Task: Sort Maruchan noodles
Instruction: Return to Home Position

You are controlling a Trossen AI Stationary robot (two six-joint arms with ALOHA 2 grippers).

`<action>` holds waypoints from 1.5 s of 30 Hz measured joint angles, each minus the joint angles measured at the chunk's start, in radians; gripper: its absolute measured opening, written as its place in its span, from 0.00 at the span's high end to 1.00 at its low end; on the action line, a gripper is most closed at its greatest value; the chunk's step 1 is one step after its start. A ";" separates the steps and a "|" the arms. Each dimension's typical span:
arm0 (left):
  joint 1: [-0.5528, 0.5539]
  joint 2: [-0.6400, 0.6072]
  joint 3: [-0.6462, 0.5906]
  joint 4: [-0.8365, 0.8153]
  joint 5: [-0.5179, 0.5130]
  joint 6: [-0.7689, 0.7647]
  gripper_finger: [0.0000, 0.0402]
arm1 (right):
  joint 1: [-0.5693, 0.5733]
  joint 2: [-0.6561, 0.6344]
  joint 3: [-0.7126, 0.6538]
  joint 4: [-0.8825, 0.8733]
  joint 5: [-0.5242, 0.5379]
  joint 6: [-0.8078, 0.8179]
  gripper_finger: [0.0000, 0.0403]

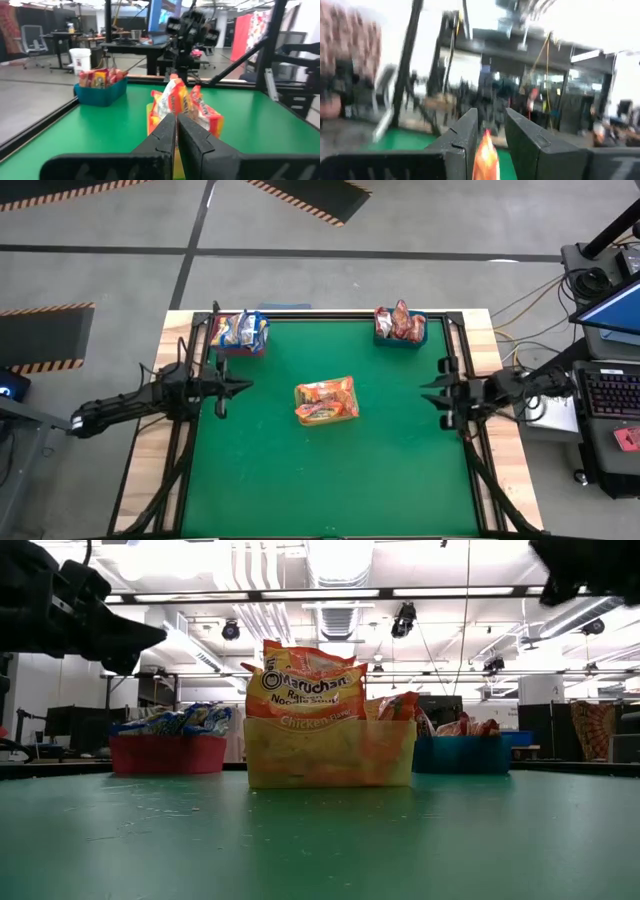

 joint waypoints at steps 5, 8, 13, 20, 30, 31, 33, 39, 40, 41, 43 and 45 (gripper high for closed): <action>0.000 -0.008 -0.005 0.012 0.027 -0.001 1.00 | -0.004 0.000 0.003 -0.005 -0.004 -0.050 0.80; 0.000 -0.003 -0.005 0.012 0.026 -0.002 1.00 | -0.007 -0.001 -0.008 0.012 0.007 -0.100 0.80; 0.000 -0.003 -0.006 0.012 0.025 0.000 1.00 | -0.017 0.001 -0.040 0.004 0.138 -0.117 0.80; 0.001 0.002 -0.006 0.000 -0.078 -0.066 1.00 | -0.017 0.005 -0.043 -0.234 0.542 0.130 0.81; 0.001 0.010 -0.007 0.000 -0.088 -0.066 1.00 | -0.017 0.050 -0.043 -0.219 0.628 0.116 0.80; 0.001 0.010 -0.007 0.000 -0.088 -0.066 1.00 | -0.017 0.053 -0.043 -0.219 0.629 0.103 0.79; 0.001 0.010 -0.007 0.000 -0.088 -0.066 1.00 | -0.017 0.054 -0.043 -0.219 0.628 0.084 0.79; 0.001 0.013 -0.007 0.000 -0.089 -0.066 1.00 | -0.017 0.054 -0.043 -0.219 0.629 0.075 0.79; 0.001 0.013 -0.007 0.000 -0.089 -0.066 1.00 | -0.017 0.054 -0.043 -0.219 0.629 0.074 0.80; 0.001 0.013 -0.007 0.000 -0.089 -0.066 1.00 | -0.017 0.053 -0.043 -0.219 0.628 0.074 0.80; 0.001 0.013 -0.007 0.000 -0.089 -0.066 1.00 | -0.017 0.054 -0.043 -0.219 0.628 0.075 0.81; 0.001 0.013 -0.007 0.000 -0.089 -0.066 1.00 | -0.017 0.054 -0.043 -0.219 0.629 0.075 0.82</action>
